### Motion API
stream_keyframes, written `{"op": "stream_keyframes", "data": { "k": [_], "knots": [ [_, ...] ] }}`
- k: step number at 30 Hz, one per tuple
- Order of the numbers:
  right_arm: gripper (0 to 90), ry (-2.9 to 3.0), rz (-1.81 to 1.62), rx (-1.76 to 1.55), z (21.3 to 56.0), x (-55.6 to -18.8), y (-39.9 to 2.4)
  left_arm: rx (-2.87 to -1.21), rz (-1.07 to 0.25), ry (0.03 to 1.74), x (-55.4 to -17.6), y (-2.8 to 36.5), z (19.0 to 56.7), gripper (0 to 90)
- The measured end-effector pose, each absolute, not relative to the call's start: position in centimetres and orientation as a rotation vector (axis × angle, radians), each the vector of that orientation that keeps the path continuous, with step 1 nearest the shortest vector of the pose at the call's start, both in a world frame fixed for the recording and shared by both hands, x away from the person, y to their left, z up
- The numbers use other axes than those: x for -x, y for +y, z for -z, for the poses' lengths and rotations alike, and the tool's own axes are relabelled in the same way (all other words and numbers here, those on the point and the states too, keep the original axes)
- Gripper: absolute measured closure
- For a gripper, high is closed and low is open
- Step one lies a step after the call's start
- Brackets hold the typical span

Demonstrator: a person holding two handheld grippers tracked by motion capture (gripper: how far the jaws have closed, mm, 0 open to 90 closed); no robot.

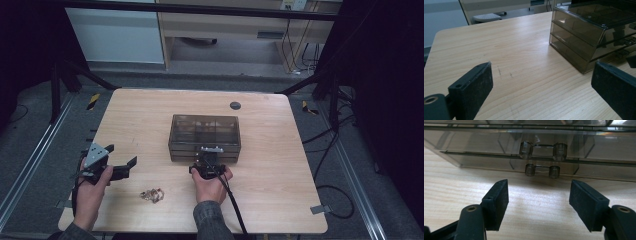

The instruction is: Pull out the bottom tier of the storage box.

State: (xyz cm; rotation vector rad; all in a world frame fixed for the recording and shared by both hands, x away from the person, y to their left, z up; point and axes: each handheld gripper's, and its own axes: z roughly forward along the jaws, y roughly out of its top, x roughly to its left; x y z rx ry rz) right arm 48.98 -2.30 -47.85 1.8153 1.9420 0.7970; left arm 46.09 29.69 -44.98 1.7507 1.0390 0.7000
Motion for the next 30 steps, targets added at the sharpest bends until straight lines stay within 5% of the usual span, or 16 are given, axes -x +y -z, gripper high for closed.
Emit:
{"op": "stream_keyframes", "data": {
  "k": [14, 30],
  "knots": [
    [43.9, 1.902, -0.777, -1.866, 48.0, -49.8, -2.0, -1.759, -0.700, 1.036, -46.2, 29.8, 44.9, 4.3],
    [46.5, 1.899, -0.774, -1.926, 48.1, -50.4, -2.0, -1.758, -0.684, 1.030, -46.1, 29.8, 44.8, 4.8]
  ]
}}
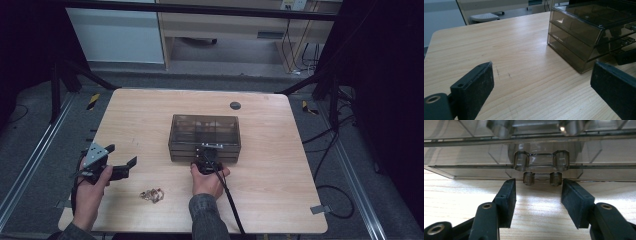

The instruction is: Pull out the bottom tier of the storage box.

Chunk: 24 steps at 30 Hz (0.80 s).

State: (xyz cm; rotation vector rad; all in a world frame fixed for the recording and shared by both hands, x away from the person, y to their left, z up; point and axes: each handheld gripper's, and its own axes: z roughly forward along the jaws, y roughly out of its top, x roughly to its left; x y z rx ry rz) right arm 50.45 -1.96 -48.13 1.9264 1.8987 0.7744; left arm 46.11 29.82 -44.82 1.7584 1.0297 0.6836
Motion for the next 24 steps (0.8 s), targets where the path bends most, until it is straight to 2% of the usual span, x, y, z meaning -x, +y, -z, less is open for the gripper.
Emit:
{"op": "stream_keyframes", "data": {
  "k": [13, 24],
  "knots": [
    [47.0, 1.928, -0.687, -1.901, 47.93, -51.10, -1.37, -1.766, -0.667, 1.017, -46.09, 29.66, 44.78, 6.2],
    [53.9, 1.941, -0.655, -1.923, 47.79, -51.40, -1.62, -1.776, -0.653, 1.006, -46.03, 29.53, 44.72, 6.1]
  ]
}}
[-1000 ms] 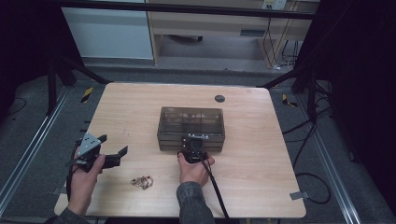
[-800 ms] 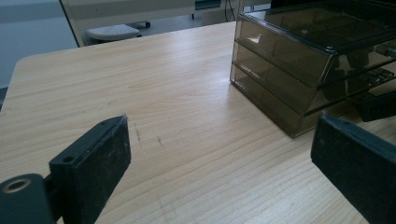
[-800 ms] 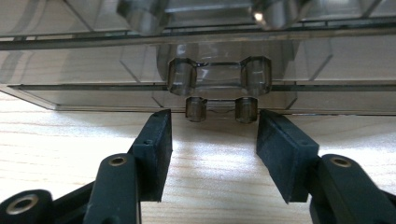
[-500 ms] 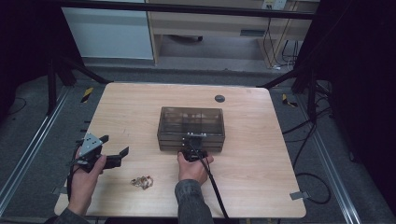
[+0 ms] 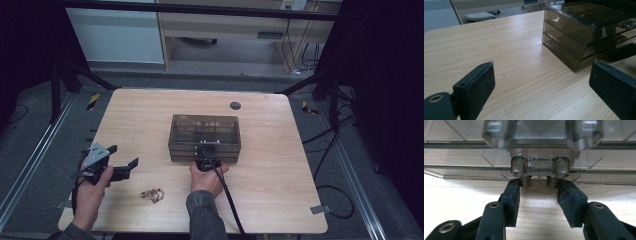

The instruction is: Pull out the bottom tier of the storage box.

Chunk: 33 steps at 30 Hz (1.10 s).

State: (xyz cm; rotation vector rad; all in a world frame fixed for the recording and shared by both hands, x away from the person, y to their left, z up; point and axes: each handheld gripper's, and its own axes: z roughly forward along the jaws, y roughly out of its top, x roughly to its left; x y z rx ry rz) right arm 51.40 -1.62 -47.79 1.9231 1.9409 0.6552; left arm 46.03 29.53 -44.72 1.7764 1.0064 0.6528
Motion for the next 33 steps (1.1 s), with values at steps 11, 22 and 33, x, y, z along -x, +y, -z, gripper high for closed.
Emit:
{"op": "stream_keyframes", "data": {
  "k": [11, 22, 33],
  "knots": [
    [56.0, 1.956, -0.669, -1.924, 47.78, -51.46, -1.77, -1.776, -0.651, 1.006, -46.00, 29.46, 44.71, 6.1],
    [56.4, 1.954, -0.688, -1.923, 47.85, -51.33, -1.92, -1.777, -0.651, 1.002, -45.98, 29.39, 44.68, 6.1],
    [56.5, 1.957, -0.701, -1.927, 47.79, -50.87, -1.99, -1.779, -0.653, 1.002, -46.00, 29.35, 44.69, 6.1]
  ]
}}
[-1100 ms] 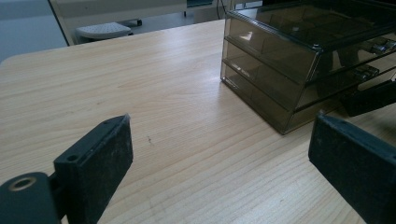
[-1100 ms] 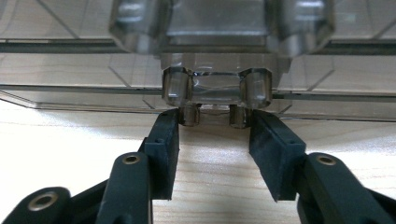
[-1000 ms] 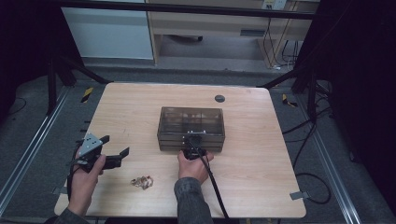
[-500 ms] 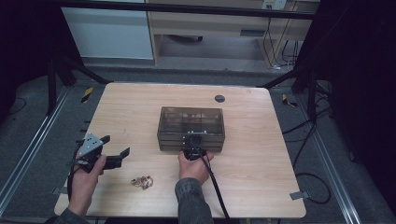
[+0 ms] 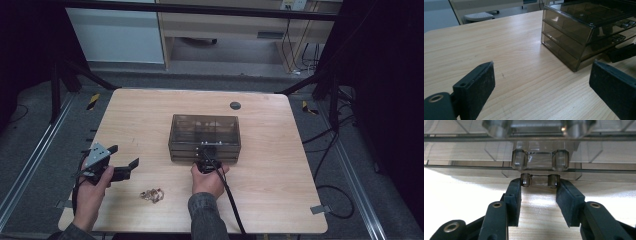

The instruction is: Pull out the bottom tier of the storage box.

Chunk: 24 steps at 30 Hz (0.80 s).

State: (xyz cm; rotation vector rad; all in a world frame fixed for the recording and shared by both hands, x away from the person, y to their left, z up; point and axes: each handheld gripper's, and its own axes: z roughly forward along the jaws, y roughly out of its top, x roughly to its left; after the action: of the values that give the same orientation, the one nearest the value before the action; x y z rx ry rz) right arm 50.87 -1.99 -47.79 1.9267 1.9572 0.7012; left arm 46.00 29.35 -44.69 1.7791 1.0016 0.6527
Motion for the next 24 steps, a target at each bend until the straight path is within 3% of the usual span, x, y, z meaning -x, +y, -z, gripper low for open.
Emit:
{"op": "stream_keyframes", "data": {
  "k": [24],
  "knots": [
    [56.5, 1.973, -0.707, -1.908, 47.4, -48.7, -2.2, -1.779, -0.654, 1.001, -46.0, 29.4, 44.7, 6.1]
  ]
}}
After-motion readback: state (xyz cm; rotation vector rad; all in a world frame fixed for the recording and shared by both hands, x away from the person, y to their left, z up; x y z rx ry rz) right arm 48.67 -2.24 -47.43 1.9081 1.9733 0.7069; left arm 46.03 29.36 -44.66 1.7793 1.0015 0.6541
